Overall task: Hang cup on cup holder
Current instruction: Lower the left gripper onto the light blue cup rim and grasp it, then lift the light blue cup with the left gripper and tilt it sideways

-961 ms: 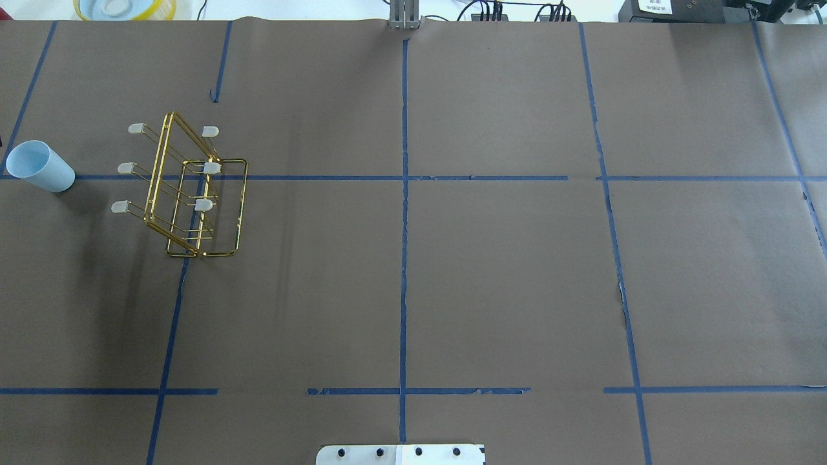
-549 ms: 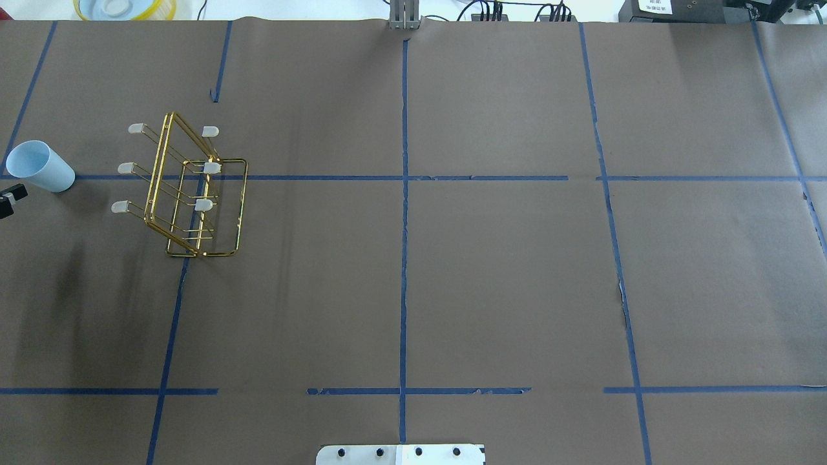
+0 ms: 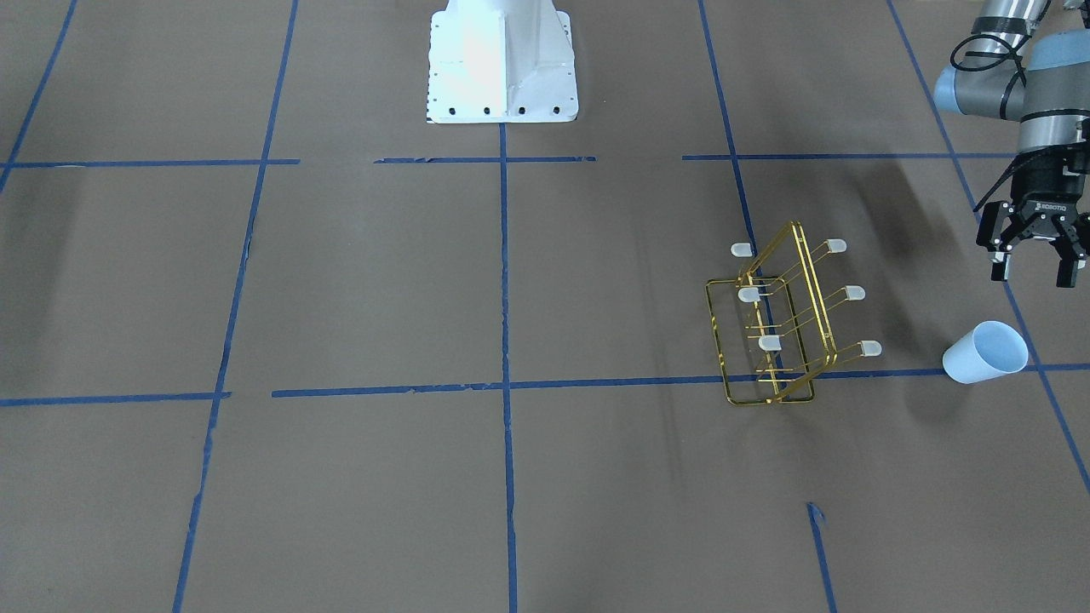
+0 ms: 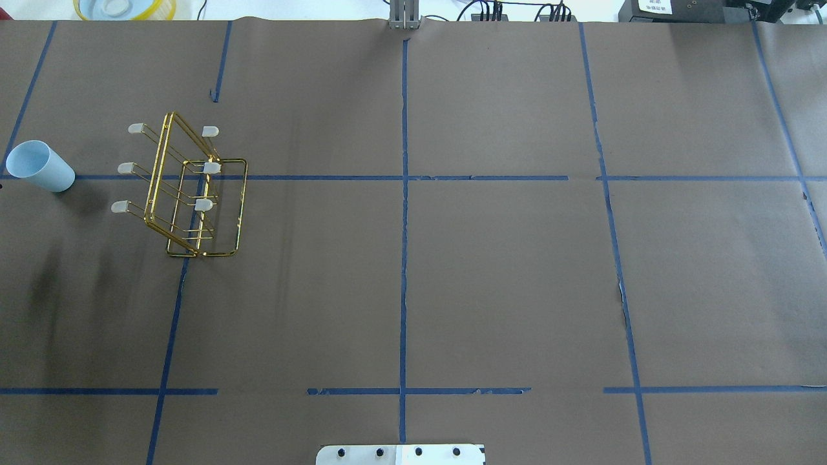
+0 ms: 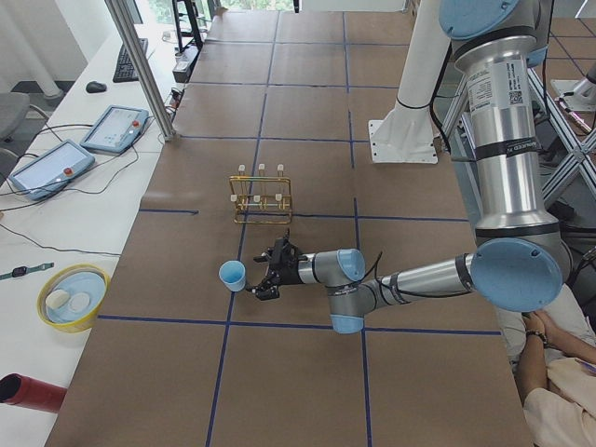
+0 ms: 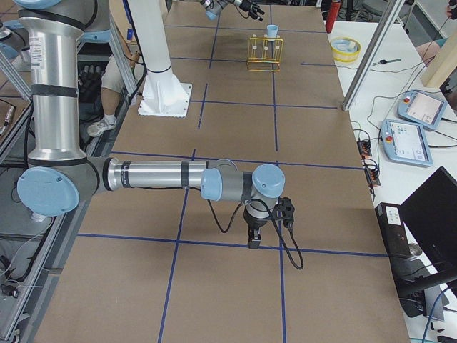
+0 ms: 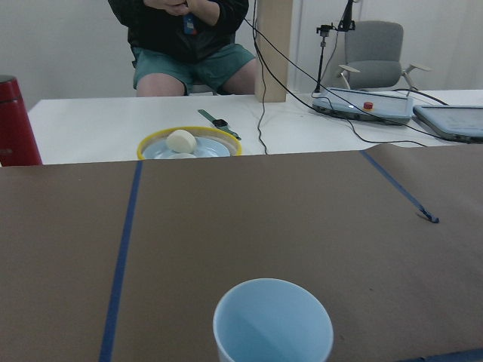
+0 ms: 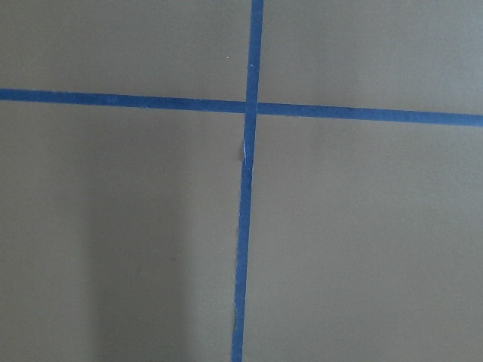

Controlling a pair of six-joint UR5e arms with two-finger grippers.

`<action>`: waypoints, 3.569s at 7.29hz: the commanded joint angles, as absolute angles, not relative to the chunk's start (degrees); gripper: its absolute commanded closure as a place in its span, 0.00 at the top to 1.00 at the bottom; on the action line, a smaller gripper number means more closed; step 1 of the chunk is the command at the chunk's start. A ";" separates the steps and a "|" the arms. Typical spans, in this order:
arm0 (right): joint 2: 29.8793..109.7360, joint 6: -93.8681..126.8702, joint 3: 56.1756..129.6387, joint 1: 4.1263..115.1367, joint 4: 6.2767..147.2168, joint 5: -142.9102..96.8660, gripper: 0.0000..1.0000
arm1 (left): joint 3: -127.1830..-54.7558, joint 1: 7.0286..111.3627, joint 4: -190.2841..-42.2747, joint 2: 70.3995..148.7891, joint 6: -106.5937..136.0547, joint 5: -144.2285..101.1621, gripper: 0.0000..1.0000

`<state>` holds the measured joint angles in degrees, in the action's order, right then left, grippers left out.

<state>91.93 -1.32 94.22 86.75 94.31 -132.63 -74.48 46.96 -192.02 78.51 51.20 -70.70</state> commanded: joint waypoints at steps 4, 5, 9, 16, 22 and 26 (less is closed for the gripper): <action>91.85 -1.32 94.22 86.75 94.31 -132.63 1.00 | -66.72 45.18 -192.13 85.95 51.24 -68.38 1.00; 91.93 -1.32 94.22 86.75 94.31 -132.63 1.00 | -65.23 45.18 -192.13 87.00 51.33 -68.55 1.00; 91.93 -1.32 94.22 86.75 94.31 -132.63 1.00 | -61.10 44.65 -192.13 89.64 51.33 -68.91 1.00; 91.93 -1.32 94.22 86.75 94.31 -132.63 1.00 | -54.15 44.82 -193.45 95.53 51.33 -65.74 1.00; 91.93 -1.32 94.22 86.75 94.31 -132.63 1.00 | -53.78 46.04 -193.88 96.68 50.54 -65.83 0.42; 91.93 -1.32 94.22 86.75 94.31 -132.63 1.00 | -75.09 50.19 -194.15 89.34 28.84 -72.95 0.32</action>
<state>91.86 -1.32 94.22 86.75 94.31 -132.63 -67.66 49.84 -194.49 93.51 38.90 -71.69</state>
